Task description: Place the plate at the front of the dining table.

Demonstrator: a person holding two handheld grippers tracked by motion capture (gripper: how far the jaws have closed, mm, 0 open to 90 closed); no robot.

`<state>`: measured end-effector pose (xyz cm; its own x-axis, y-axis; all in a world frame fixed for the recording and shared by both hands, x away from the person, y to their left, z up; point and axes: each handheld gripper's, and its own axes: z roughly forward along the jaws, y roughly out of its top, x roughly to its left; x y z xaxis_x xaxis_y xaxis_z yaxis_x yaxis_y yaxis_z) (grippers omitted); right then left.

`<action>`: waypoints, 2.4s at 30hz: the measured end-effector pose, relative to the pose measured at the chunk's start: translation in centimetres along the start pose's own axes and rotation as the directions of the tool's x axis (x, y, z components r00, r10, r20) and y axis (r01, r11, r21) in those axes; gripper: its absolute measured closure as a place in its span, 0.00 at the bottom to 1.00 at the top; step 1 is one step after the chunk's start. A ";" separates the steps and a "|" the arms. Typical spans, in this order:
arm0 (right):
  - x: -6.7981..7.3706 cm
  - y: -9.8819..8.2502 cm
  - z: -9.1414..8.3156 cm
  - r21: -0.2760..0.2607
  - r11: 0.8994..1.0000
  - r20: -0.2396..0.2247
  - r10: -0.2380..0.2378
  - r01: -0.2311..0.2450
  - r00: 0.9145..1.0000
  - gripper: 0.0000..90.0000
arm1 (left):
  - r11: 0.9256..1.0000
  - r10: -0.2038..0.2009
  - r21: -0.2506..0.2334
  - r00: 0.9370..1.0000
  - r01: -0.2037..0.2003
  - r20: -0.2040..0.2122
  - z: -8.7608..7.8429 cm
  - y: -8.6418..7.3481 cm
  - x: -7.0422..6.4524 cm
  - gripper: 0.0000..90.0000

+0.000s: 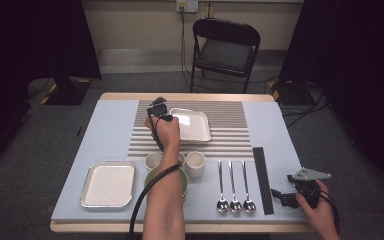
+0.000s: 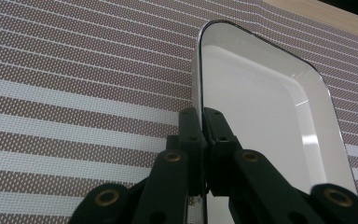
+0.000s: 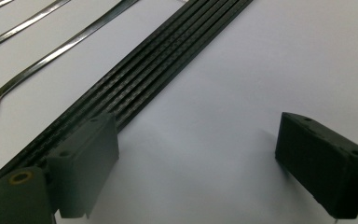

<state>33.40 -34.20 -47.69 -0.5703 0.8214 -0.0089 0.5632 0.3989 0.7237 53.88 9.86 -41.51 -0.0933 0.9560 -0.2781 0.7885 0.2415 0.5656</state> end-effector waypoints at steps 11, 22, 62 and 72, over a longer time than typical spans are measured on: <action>0.0 0.0 0.0 0.000 1.000 0.000 0.000 0.000 1.000 0.14 | 1.000 0.020 -0.004 1.000 -0.020 -0.006 0.2 -0.3 -0.6 0.97; 0.0 0.0 0.0 0.000 1.000 0.001 0.000 0.000 1.000 0.14 | 1.000 0.027 -0.004 1.000 -0.027 0.005 0.4 -0.4 -0.9 0.96; 0.0 0.0 0.0 -0.001 1.000 0.000 0.000 0.000 1.000 0.14 | 0.993 0.114 -0.042 0.993 -0.114 0.003 -0.3 0.3 -0.2 0.55; 0.0 0.0 0.0 0.000 1.000 0.000 -0.002 0.002 1.000 0.14 | 0.982 0.187 0.015 0.982 -0.188 0.015 0.8 -0.5 0.5 0.44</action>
<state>33.40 -34.21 -47.69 -0.5715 0.8205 -0.0104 0.5623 0.4008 0.7233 53.94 10.08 -42.59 0.0652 0.9817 -0.1789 0.8008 0.0555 0.5963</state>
